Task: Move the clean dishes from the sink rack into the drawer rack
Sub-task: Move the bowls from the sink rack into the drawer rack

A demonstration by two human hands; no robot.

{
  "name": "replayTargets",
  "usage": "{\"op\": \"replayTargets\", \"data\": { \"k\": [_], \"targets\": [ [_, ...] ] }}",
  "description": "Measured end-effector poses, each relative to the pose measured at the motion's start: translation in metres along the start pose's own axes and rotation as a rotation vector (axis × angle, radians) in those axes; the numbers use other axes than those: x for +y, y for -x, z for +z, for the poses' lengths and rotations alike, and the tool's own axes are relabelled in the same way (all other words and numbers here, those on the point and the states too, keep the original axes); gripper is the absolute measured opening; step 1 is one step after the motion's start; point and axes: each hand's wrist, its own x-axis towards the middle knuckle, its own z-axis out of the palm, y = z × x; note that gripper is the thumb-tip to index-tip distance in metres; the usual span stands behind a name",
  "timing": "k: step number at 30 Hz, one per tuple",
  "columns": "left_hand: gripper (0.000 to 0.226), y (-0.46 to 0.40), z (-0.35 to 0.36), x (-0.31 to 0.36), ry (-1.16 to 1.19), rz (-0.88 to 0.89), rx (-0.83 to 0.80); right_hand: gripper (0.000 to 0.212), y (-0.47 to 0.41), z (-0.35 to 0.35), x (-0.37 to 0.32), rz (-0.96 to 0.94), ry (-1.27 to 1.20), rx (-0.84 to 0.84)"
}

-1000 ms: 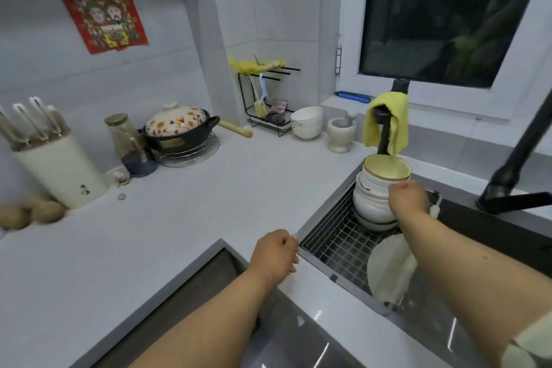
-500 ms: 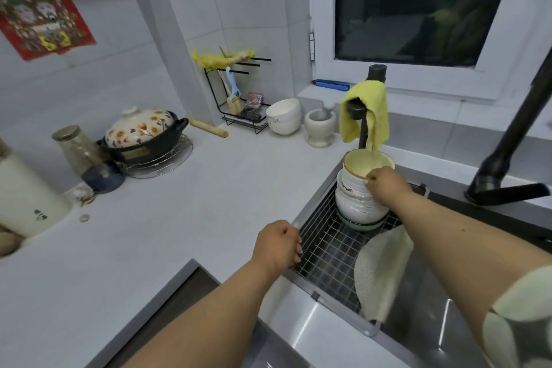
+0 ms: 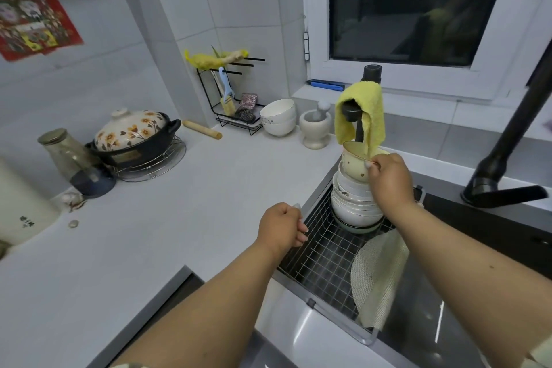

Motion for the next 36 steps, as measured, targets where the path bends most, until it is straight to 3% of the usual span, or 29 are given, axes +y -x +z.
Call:
{"op": "replayTargets", "data": {
  "k": [5,9,14,18,21,25,31,36],
  "targets": [
    [0.027,0.003,-0.009,0.015,0.223,-0.117,0.013,0.022,0.051,-0.002,-0.020,-0.056,-0.120,0.058],
    [0.041,0.019,-0.023,0.020,0.426,-0.263,-0.035,0.014,0.091,0.003,-0.051,-0.192,-0.193,0.044],
    [0.055,0.041,-0.060,0.005,0.770,-0.352,-0.128,0.009,0.133,0.019,-0.094,-0.452,-0.277,-0.082],
    [0.045,0.068,-0.099,-0.015,0.923,-0.300,0.027,0.013,0.165,0.033,-0.129,-0.621,-0.369,-0.281],
    [0.041,0.097,-0.135,-0.039,0.924,-0.253,0.172,0.016,0.194,0.037,-0.163,-0.528,-0.557,-0.418],
    [0.036,0.158,-0.186,-0.063,0.916,-0.228,0.369,0.019,0.234,0.048,-0.213,-0.291,-0.632,-0.480],
    [0.038,0.263,-0.253,-0.111,0.927,-0.192,0.587,0.031,0.329,0.073,-0.277,0.160,-0.902,-1.215],
    [0.048,0.357,-0.300,-0.179,0.869,-0.181,0.817,0.037,0.430,0.072,-0.325,0.268,-0.999,-1.581]
  ]
}}
